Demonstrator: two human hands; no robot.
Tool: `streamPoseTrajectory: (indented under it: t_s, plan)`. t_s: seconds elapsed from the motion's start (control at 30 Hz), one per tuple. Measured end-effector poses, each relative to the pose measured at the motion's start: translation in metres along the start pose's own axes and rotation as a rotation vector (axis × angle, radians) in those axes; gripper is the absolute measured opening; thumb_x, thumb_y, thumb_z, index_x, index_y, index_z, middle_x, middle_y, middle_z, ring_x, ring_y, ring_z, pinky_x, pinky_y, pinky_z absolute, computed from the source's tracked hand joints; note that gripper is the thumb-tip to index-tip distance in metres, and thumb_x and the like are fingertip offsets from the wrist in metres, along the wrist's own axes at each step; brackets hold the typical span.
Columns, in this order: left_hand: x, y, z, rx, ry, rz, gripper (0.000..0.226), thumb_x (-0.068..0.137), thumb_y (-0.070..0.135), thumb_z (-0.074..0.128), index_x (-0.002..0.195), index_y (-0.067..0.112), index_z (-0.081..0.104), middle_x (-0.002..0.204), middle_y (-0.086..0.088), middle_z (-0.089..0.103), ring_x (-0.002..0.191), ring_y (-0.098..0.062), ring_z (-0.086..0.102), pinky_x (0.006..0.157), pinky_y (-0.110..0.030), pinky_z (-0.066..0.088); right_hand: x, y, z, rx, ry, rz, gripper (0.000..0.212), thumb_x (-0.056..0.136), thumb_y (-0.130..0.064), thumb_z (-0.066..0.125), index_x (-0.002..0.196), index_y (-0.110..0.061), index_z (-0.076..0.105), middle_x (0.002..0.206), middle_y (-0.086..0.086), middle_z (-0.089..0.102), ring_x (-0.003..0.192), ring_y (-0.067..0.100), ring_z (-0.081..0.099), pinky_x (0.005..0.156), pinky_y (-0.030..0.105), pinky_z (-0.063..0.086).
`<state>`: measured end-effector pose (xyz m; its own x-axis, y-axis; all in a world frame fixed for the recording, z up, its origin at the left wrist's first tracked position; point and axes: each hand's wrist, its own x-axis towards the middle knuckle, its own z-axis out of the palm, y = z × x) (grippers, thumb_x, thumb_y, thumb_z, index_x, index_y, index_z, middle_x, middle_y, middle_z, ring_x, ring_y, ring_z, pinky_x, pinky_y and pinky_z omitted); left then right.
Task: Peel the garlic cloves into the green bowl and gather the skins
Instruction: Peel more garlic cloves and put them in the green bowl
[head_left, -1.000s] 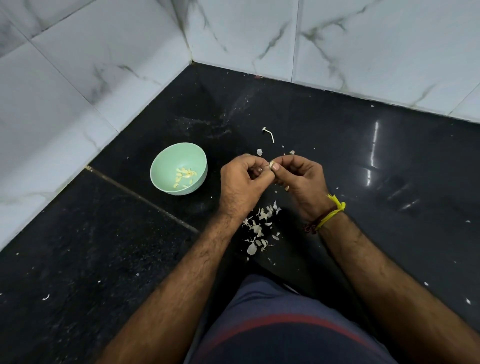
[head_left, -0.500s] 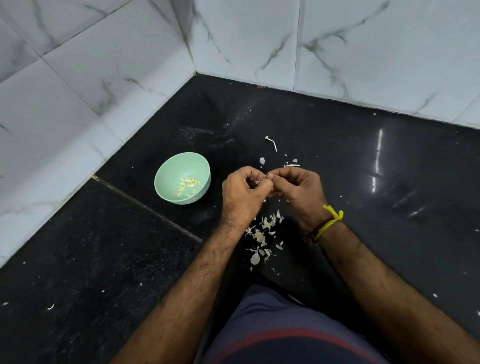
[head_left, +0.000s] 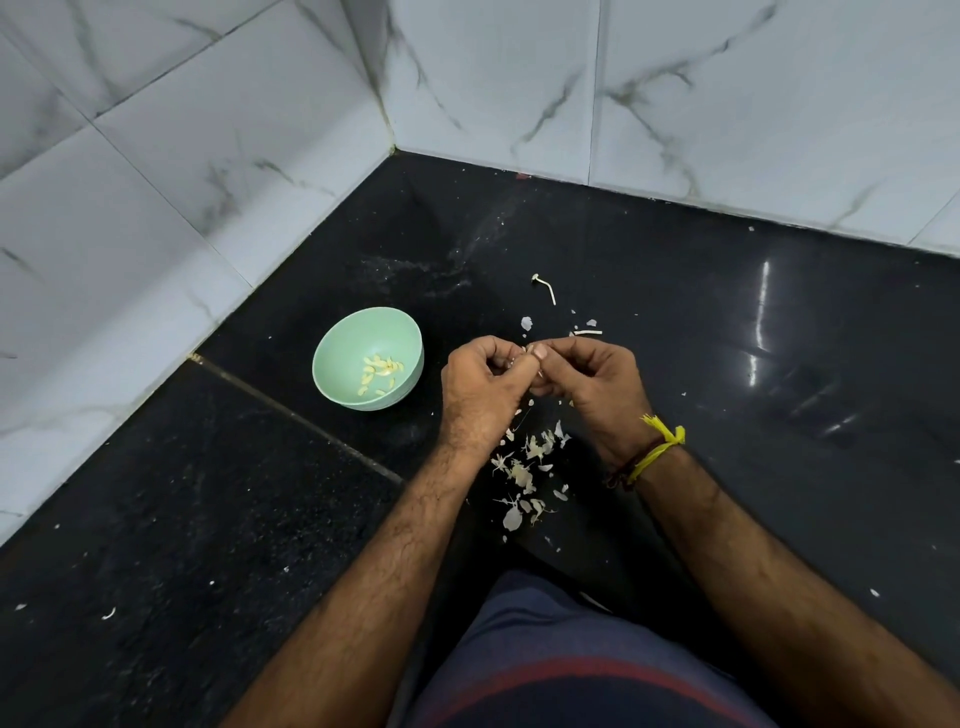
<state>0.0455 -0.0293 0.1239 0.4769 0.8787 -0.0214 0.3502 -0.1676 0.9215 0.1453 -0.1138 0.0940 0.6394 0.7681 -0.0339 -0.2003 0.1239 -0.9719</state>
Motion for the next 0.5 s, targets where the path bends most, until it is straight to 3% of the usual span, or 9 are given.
streamPoseTrajectory:
  t_s: [0.17, 0.33, 0.43, 0.5]
  plan:
    - [-0.0035, -0.0007, -0.0014, -0.081, -0.039, -0.053, 0.017, 0.078, 0.030, 0.072, 0.072, 0.014, 0.070, 0.067, 0.003, 0.067, 0.066, -0.007, 0.061, 0.077, -0.035, 0.060, 0.0015, -0.0021, 0.0025, 0.013, 0.029, 0.038, 0.008, 0.090, -0.005, 0.068, 0.093, -0.002, 0.074, 0.087, 0.022, 0.072, 0.076, 0.026, 0.067, 0.067, 0.032, 0.059]
    - [-0.0077, -0.0005, -0.0020, -0.152, -0.055, -0.094, 0.015, 0.085, 0.019, 0.071, 0.072, 0.011, 0.071, 0.066, -0.001, 0.066, 0.063, -0.008, 0.058, 0.064, -0.027, 0.054, -0.0032, -0.0025, 0.0065, 0.059, 0.059, 0.081, 0.008, 0.091, -0.003, 0.066, 0.092, -0.002, 0.074, 0.082, 0.020, 0.072, 0.072, 0.023, 0.067, 0.065, 0.030, 0.059]
    - [-0.0097, 0.0013, -0.0022, -0.254, -0.112, -0.214, 0.022, 0.090, 0.012, 0.065, 0.069, 0.008, 0.069, 0.062, -0.004, 0.062, 0.056, -0.011, 0.053, 0.049, -0.019, 0.044, -0.0054, -0.0024, 0.0079, 0.117, 0.110, 0.137, 0.010, 0.090, -0.002, 0.064, 0.091, -0.001, 0.074, 0.084, 0.024, 0.072, 0.076, 0.029, 0.066, 0.067, 0.033, 0.058]
    - [-0.0100, 0.0008, -0.0028, -0.301, -0.141, -0.269, 0.027, 0.091, 0.012, 0.063, 0.064, 0.010, 0.065, 0.059, -0.004, 0.059, 0.054, -0.012, 0.051, 0.047, -0.019, 0.041, -0.0074, -0.0017, 0.0077, 0.110, 0.119, 0.135, 0.010, 0.090, -0.003, 0.064, 0.090, -0.001, 0.074, 0.087, 0.027, 0.071, 0.078, 0.031, 0.065, 0.067, 0.033, 0.057]
